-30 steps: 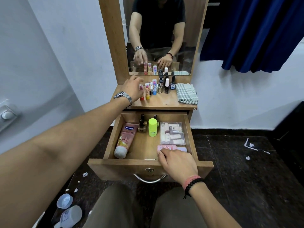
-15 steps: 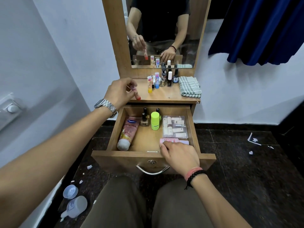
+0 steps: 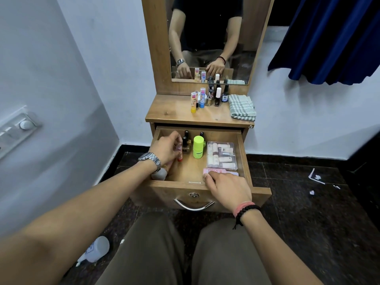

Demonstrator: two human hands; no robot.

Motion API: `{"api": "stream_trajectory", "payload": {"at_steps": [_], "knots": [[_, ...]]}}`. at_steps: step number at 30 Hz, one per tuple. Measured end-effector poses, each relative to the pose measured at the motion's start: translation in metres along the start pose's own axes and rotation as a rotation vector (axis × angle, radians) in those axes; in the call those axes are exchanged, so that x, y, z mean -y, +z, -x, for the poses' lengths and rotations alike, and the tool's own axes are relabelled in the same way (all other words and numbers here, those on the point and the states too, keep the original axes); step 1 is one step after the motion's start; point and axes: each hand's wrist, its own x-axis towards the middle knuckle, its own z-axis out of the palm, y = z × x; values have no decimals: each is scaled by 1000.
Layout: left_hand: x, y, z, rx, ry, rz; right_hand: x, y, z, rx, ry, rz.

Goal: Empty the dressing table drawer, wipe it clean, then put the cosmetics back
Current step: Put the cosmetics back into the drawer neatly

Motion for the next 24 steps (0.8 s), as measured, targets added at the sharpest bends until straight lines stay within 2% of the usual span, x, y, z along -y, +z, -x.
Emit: {"api": "stream_trajectory", "payload": {"at_steps": [15, 17, 21, 24], "knots": [[8, 8, -4, -2, 42, -73, -2, 4, -1, -20, 1, 4], [8, 3, -5, -71, 88, -60, -2, 4, -1, -24, -3, 5], [5, -22, -18, -318, 105, 68, -2, 5, -2, -29, -4, 1], [-8, -45, -46, -389, 121, 75, -2, 6, -2, -25, 5, -4]]}}
